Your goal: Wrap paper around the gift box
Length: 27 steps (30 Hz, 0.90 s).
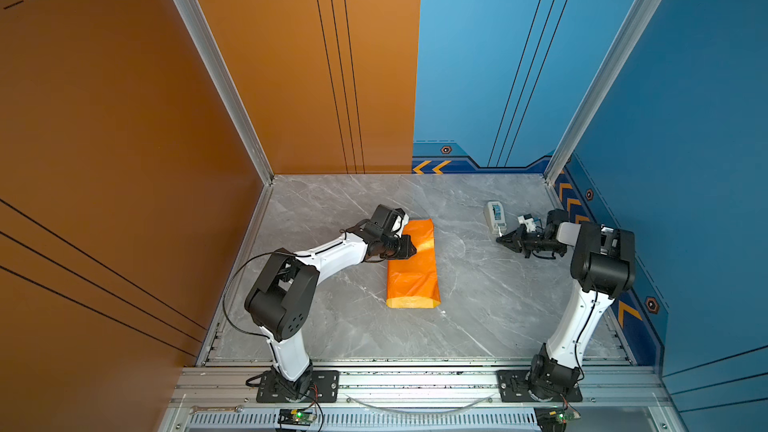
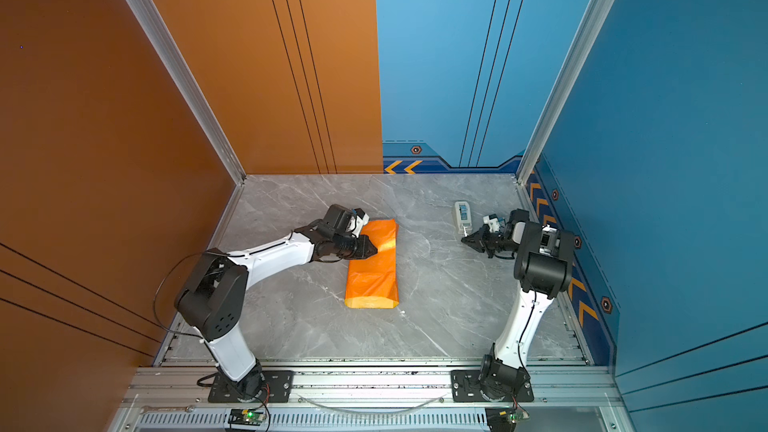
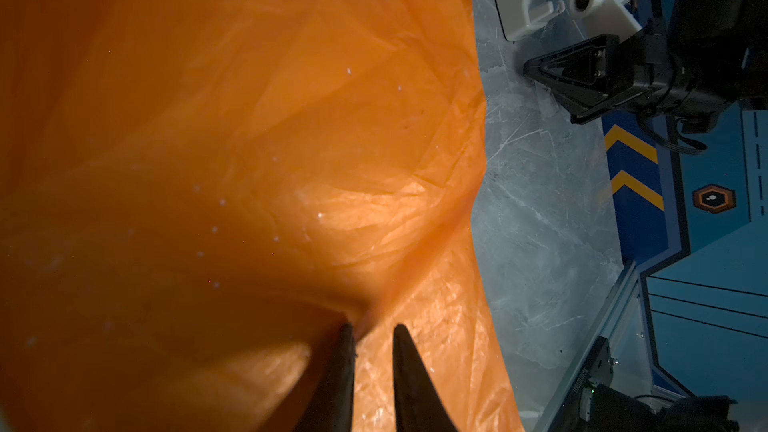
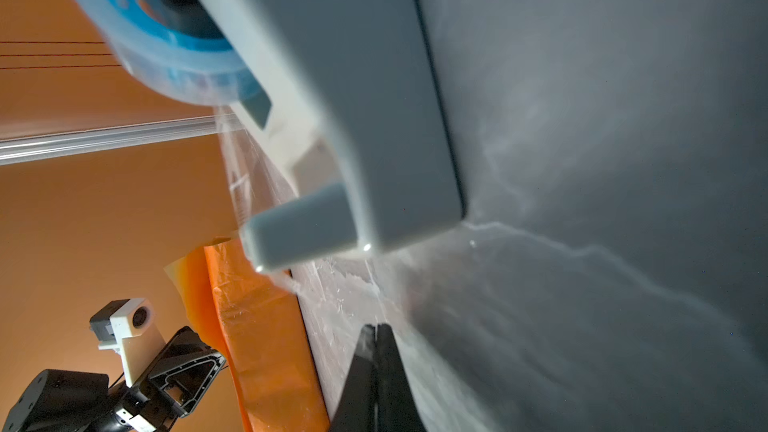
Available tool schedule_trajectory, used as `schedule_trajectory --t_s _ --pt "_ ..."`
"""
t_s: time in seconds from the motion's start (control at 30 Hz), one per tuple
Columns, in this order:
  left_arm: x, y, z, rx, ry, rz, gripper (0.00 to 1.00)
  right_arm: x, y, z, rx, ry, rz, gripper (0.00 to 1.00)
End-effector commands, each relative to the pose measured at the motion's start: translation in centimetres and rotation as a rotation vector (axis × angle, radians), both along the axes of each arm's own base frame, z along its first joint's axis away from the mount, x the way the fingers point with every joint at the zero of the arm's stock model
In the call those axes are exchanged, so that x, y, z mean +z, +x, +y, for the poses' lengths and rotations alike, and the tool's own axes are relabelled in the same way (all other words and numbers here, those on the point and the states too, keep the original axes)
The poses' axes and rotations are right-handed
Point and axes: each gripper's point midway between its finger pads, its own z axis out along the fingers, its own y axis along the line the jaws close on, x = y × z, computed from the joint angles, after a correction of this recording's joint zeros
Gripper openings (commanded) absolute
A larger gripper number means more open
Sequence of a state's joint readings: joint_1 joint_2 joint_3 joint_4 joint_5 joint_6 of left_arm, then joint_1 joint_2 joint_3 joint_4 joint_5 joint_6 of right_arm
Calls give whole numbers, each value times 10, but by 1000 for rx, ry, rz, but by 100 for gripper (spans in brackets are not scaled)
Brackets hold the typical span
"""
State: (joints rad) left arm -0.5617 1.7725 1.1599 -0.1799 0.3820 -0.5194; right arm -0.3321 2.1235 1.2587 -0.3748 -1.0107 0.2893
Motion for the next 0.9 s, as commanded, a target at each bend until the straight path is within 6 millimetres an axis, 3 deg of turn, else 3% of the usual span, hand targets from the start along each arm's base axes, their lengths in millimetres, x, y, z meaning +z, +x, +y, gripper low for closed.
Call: schedule_trajectory --t_s 0.0,0.27,0.37,0.43,0.57,0.7,0.87 --pt "-22 -10 15 12 96 57 20 -33 -23 -2 -40 -47 170 0" --pt "-21 -9 14 10 95 54 20 -44 -36 -18 -87 -124 237 0" --pt "-21 -9 14 9 95 53 20 -42 -41 -16 -78 -123 241 0" --pt "-21 -9 14 9 96 53 20 -30 -38 -8 -60 -97 189 0" --pt "-21 -9 13 7 97 55 20 31 -34 19 32 -86 5 0" --pt "-21 -9 14 6 99 54 20 94 -41 65 175 -104 -178 0" --pt "-22 -9 14 6 96 51 20 136 -71 133 438 -142 -298 0"
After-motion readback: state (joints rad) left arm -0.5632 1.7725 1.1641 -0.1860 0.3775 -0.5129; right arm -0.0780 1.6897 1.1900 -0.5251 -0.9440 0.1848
